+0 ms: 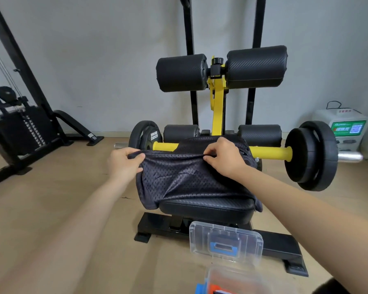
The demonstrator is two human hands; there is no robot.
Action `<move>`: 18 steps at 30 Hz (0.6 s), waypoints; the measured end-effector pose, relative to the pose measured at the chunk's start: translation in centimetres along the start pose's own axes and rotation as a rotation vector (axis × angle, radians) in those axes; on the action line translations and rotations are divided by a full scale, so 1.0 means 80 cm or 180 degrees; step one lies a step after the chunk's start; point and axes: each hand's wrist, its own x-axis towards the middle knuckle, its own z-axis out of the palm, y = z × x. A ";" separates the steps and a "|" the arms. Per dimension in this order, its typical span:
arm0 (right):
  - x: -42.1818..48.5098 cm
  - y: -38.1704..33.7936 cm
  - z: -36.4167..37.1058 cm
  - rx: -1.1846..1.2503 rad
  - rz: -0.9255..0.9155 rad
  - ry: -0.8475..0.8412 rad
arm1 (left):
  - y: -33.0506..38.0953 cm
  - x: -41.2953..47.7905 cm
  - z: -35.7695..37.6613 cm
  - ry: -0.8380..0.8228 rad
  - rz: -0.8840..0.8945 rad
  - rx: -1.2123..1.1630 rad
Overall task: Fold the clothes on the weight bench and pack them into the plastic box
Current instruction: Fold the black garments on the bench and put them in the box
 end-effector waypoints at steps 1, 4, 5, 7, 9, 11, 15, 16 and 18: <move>0.006 -0.003 0.000 0.0100 0.0056 0.0072 | -0.001 0.006 0.005 0.0144 0.0053 0.0110; 0.013 -0.007 -0.002 0.0594 0.0140 -0.0036 | -0.012 0.021 0.016 0.0286 0.0109 0.0621; 0.011 -0.004 -0.004 0.0680 0.0128 -0.0115 | -0.017 0.020 0.019 0.0129 0.0029 0.0725; 0.003 0.009 -0.011 0.0680 0.0107 -0.0212 | -0.024 0.017 0.022 -0.0309 -0.0022 0.0882; -0.007 0.024 -0.022 0.0629 0.0081 -0.0213 | -0.025 0.007 0.023 -0.0672 0.0270 0.1071; -0.020 0.035 -0.036 0.0578 0.0056 -0.0187 | -0.020 -0.009 0.023 -0.0915 0.0686 0.1211; -0.053 0.057 -0.067 0.0518 -0.0008 -0.0365 | -0.003 -0.046 0.018 -0.1580 0.1264 0.1171; -0.062 0.060 -0.074 0.0522 -0.0024 -0.0480 | 0.002 -0.055 0.017 -0.1725 0.1410 0.1193; -0.078 0.065 -0.084 0.0579 -0.0042 -0.0830 | 0.009 -0.067 0.015 -0.1926 0.1626 0.1266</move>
